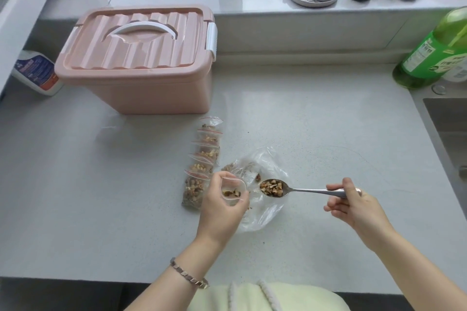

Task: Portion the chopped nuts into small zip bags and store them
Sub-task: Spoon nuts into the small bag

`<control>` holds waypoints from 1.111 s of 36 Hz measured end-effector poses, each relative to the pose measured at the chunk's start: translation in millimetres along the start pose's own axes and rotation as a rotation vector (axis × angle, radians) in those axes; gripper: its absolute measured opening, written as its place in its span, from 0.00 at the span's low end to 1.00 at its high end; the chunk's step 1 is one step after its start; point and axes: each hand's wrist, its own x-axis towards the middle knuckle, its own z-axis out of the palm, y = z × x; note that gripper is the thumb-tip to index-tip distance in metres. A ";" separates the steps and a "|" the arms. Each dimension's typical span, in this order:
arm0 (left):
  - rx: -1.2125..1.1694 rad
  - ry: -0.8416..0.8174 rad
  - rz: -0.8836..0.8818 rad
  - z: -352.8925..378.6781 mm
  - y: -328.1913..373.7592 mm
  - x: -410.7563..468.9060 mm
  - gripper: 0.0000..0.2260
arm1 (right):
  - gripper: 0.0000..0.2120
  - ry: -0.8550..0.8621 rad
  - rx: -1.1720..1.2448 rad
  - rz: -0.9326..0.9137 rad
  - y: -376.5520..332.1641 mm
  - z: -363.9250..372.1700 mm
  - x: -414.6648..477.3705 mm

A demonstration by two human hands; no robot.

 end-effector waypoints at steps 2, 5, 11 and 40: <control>0.066 -0.027 0.021 1.7 -3.1 0.6 0.13 | 0.19 0.006 -0.009 -0.050 -10.1 -0.1 -4.5; 0.168 -0.042 0.041 3.7 -10.8 1.8 0.14 | 0.20 -0.001 -0.009 -0.118 -29.1 4.8 -12.7; 0.201 -0.066 0.009 7.4 -16.0 2.8 0.15 | 0.21 -0.045 -0.058 -0.271 -69.1 26.6 -37.0; -0.087 0.147 -0.070 -18.9 -15.8 -0.9 0.12 | 0.17 0.120 -0.359 -0.482 -14.7 36.7 -39.2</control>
